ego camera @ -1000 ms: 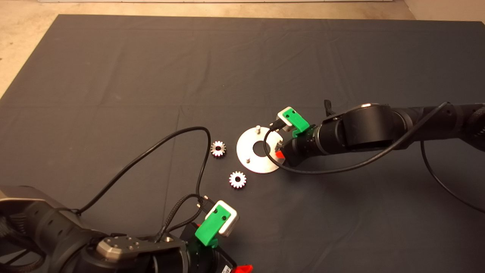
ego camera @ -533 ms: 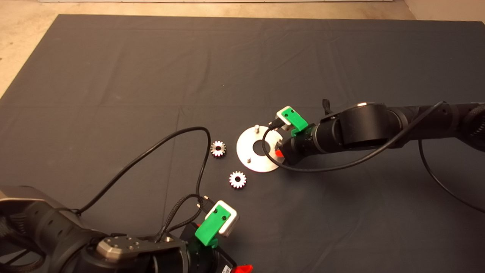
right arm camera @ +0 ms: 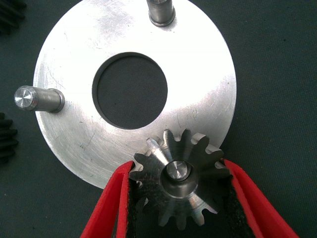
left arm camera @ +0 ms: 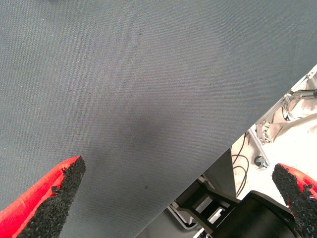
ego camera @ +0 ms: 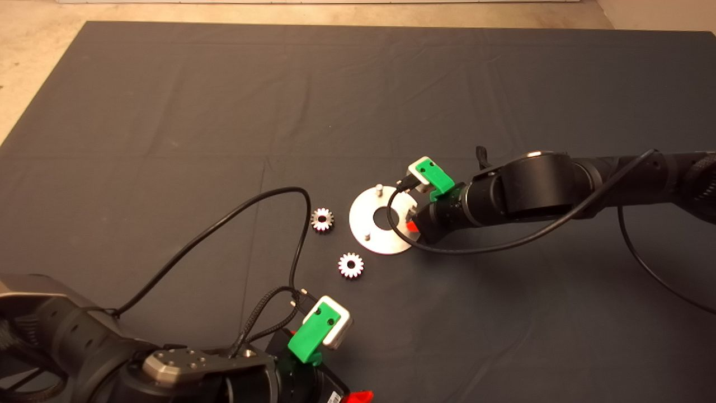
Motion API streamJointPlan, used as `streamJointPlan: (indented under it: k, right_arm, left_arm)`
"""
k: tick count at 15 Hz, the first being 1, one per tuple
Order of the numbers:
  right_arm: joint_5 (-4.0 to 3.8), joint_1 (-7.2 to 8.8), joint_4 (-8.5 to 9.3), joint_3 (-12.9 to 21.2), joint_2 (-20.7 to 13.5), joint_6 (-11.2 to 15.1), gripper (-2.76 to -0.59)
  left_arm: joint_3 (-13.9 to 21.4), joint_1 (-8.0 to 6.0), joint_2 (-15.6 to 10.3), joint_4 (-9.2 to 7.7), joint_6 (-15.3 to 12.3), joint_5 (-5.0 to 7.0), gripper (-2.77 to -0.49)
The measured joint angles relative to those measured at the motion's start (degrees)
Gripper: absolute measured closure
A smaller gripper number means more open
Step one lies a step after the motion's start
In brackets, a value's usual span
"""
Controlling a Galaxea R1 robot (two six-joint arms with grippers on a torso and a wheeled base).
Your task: Install three planetary gears onto the carrier pins
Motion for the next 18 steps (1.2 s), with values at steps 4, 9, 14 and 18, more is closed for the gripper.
streamJointPlan:
  k: [4, 9, 14, 18]
  right_arm:
    - [0.05, 0.0, 0.0, 0.0, 0.0, 0.0, -0.96]
    - [0.16, 0.0, 0.0, 0.0, -0.1, 0.0, -0.97]
    - [0.1, 0.01, -0.05, 0.4, -0.3, 0.0, -1.0]
    - [0.02, 0.01, -0.05, 0.8, -0.5, 0.0, -1.1]
  left_arm:
    - [0.0, 0.0, 0.0, 0.0, -0.4, 0.0, -2.75]
    - [0.0, 0.0, 0.0, 0.0, -0.5, 0.0, -2.75]
    - [0.0, -0.02, 0.0, 0.0, -0.5, 0.0, -2.75]
    - [0.0, -0.02, 0.0, 0.0, -0.5, 0.0, -2.75]
